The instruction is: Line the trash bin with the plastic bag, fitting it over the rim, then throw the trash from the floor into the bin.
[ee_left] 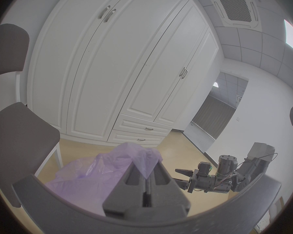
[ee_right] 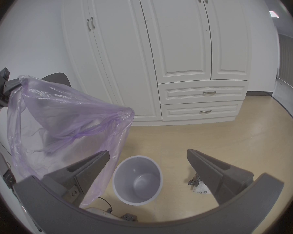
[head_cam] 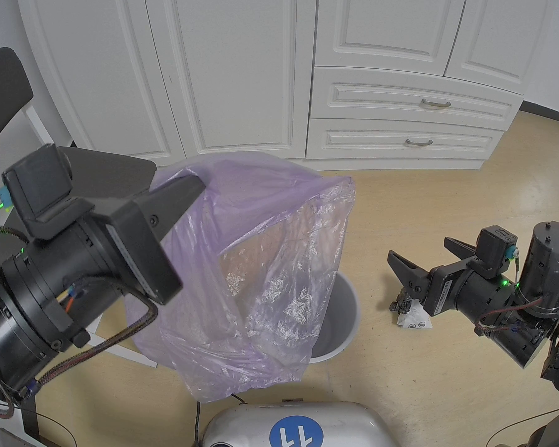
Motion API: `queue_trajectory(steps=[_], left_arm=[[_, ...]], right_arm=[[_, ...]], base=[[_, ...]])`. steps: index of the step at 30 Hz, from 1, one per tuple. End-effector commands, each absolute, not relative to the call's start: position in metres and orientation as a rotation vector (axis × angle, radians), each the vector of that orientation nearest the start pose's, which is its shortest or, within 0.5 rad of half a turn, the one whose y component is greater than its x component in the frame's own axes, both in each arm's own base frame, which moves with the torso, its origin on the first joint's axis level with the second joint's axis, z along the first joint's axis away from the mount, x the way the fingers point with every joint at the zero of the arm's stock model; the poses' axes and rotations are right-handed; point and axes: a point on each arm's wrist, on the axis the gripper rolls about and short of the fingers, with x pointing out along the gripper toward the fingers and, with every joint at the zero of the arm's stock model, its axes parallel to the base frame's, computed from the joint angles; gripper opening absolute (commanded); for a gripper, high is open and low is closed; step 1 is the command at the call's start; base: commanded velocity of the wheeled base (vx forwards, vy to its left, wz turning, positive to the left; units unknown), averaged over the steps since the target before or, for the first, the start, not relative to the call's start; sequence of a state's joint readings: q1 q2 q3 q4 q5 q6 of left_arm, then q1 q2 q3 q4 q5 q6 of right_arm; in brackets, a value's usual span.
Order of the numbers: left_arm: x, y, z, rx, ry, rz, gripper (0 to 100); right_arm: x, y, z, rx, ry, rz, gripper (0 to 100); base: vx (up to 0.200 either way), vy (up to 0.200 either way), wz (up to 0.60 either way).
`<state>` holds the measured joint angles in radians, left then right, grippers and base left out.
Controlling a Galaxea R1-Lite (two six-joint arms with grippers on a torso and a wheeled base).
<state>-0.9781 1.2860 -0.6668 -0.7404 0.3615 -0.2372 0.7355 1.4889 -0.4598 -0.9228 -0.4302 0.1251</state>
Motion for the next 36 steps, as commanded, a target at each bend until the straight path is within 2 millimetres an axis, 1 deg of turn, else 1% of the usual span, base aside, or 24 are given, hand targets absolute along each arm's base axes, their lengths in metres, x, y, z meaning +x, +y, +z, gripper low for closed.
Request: queue_trajectory(steps=[1,4,7,12,13,14,16,18,19,22,25,29,32,36], left_arm=[[0.114,-0.155,0.271,-0.338,-0.063,-0.633,0],[0.111,-0.152,0.278,-0.345,-0.088,-0.639,0],[0.11,-0.151,0.278,-0.331,-0.097,-0.637,0],[0.11,-0.151,0.281,-0.342,-0.119,-0.641,0],[0.108,-0.151,0.283,-0.356,-0.133,-0.653,0],[0.106,-0.152,0.284,-0.36,-0.137,-0.661,0],[0.105,-0.153,0.285,-0.367,-0.14,-0.671,0],[0.105,-0.153,0.285,-0.367,-0.14,-0.671,0],[0.104,-0.153,0.285,-0.373,-0.14,-0.674,0],[0.104,-0.153,0.286,-0.379,-0.143,-0.675,0],[0.103,-0.153,0.291,-0.405,-0.168,-0.685,0],[0.092,-0.157,0.295,-0.483,-0.192,-0.754,0],[0.091,-0.158,0.295,-0.488,-0.193,-0.762,0],[0.09,-0.158,0.294,-0.489,-0.191,-0.768,0]], right_arm=[[0.185,0.155,0.174,0.116,0.134,0.295,100],[0.188,0.16,0.175,0.158,0.141,0.299,100],[0.187,0.164,0.175,0.182,0.147,0.312,100],[0.187,0.172,0.165,0.196,0.194,0.348,100],[0.191,0.176,0.157,0.213,0.225,0.351,100],[0.193,0.179,0.154,0.232,0.24,0.359,100],[0.196,0.182,0.152,0.295,0.27,0.399,100],[0.196,0.182,0.152,0.295,0.27,0.399,100],[0.193,0.184,0.154,0.455,0.345,0.531,100],[0.191,0.181,0.156,0.54,0.399,0.618,100],[0.193,0.179,0.154,0.557,0.422,0.631,100],[0.194,0.18,0.151,0.553,0.435,0.631,100],[0.193,0.179,0.146,0.546,0.452,0.628,100],[0.193,0.179,0.147,0.556,0.43,0.636,100]], base=[[0.0,0.0,0.0],[0.0,0.0,0.0],[0.0,0.0,0.0],[0.0,0.0,0.0],[0.0,0.0,0.0],[0.0,0.0,0.0],[0.0,0.0,0.0],[0.0,0.0,0.0],[0.0,0.0,0.0],[0.0,0.0,0.0],[0.0,0.0,0.0],[0.0,0.0,0.0],[0.0,0.0,0.0],[0.0,0.0,0.0]])
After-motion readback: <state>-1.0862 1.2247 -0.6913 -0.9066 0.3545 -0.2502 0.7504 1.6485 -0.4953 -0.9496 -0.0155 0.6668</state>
